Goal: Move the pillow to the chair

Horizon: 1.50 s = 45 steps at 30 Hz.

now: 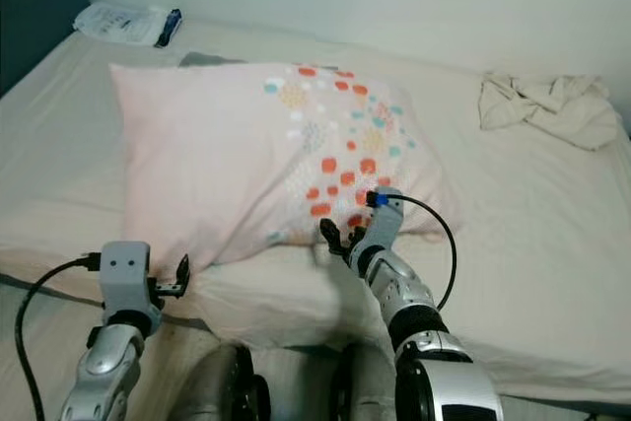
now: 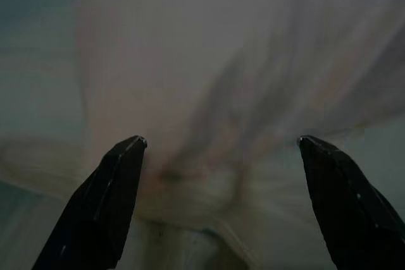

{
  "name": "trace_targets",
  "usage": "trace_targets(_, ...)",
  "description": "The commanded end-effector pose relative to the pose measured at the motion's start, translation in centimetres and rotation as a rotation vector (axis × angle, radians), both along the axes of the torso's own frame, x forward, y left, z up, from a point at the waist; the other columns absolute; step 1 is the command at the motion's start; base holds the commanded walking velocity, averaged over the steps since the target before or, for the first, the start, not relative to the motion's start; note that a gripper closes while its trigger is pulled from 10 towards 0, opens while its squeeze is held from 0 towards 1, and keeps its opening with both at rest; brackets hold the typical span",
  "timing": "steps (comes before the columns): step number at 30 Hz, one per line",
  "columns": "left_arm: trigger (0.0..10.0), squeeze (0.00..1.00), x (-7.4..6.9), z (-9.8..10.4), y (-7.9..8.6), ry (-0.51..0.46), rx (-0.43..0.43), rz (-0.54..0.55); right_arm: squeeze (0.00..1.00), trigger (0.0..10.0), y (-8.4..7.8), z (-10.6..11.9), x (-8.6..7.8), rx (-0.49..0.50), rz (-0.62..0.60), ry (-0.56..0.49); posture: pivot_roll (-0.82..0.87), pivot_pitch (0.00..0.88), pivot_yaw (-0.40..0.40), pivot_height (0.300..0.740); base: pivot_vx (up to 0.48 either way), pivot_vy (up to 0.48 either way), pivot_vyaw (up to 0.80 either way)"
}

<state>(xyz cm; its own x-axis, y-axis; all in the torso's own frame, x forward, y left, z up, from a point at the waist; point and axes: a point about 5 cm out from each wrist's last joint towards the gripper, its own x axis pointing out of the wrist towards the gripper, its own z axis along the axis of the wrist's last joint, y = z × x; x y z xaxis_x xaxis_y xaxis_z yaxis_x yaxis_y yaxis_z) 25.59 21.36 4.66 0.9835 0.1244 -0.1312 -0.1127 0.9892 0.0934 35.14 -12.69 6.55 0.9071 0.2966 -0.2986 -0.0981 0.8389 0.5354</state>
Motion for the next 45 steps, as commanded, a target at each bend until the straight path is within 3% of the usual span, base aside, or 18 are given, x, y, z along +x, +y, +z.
trace_targets(1,10.0,0.00,-0.7,-0.4,0.5,0.022,0.029,0.005,0.00,10.0,-0.6,0.2,0.1,0.066,-0.054,-0.030,-0.06,0.267,-0.045,0.591,0.000,0.000,0.00)
trace_targets(6,10.0,0.00,-1.1,-0.4,0.4,0.025,0.047,-0.009,0.00,10.0,-0.7,1.5,0.5,0.155,-0.048,-0.136,-0.04,0.284,-0.028,0.591,0.000,0.000,0.00)
trace_targets(11,10.0,0.00,-1.5,-0.3,0.4,0.025,0.065,-0.020,0.00,10.0,-1.1,1.9,0.8,0.264,-0.095,-0.170,-0.02,0.300,-0.017,0.591,0.000,0.000,0.00)
trace_targets(14,10.0,0.00,-2.4,-0.1,0.8,0.028,0.088,-0.030,0.00,10.0,-1.3,2.4,1.1,0.327,-0.126,-0.221,0.02,0.316,0.000,0.591,0.000,0.000,0.00)
trace_targets(25,10.0,0.00,-4.4,0.6,1.6,0.031,0.122,-0.030,0.00,10.0,-2.0,4.4,2.4,0.375,-0.212,-0.267,0.08,0.354,0.032,0.591,0.000,0.000,0.00)
trace_targets(32,10.0,0.00,-6.0,1.7,1.7,0.029,0.140,-0.026,0.00,10.0,-2.2,6.1,3.0,0.482,-0.192,-0.365,0.13,0.406,0.064,0.591,0.000,0.000,0.00)
trace_targets(37,10.0,0.00,-6.8,2.3,1.6,0.033,0.146,-0.031,0.00,10.0,-1.9,6.2,3.2,0.519,-0.210,-0.337,0.16,0.435,0.078,0.591,0.000,0.000,0.00)
trace_targets(39,10.0,0.00,-6.9,2.8,1.6,0.031,0.160,-0.043,0.00,10.0,-1.6,5.3,3.2,0.527,-0.288,-0.217,0.17,0.456,0.083,0.591,0.000,0.000,0.00)
trace_targets(41,10.0,0.00,-6.9,3.0,1.6,0.028,0.166,-0.047,0.00,10.0,-1.6,5.0,3.1,0.552,-0.313,-0.184,0.17,0.456,0.083,0.591,0.000,0.000,0.00)
trace_targets(45,10.0,0.00,-6.9,4.1,1.3,0.003,0.169,-0.053,0.00,10.0,-0.5,4.9,3.1,0.577,-0.285,-0.180,0.18,0.474,0.088,0.591,0.000,0.000,0.00)
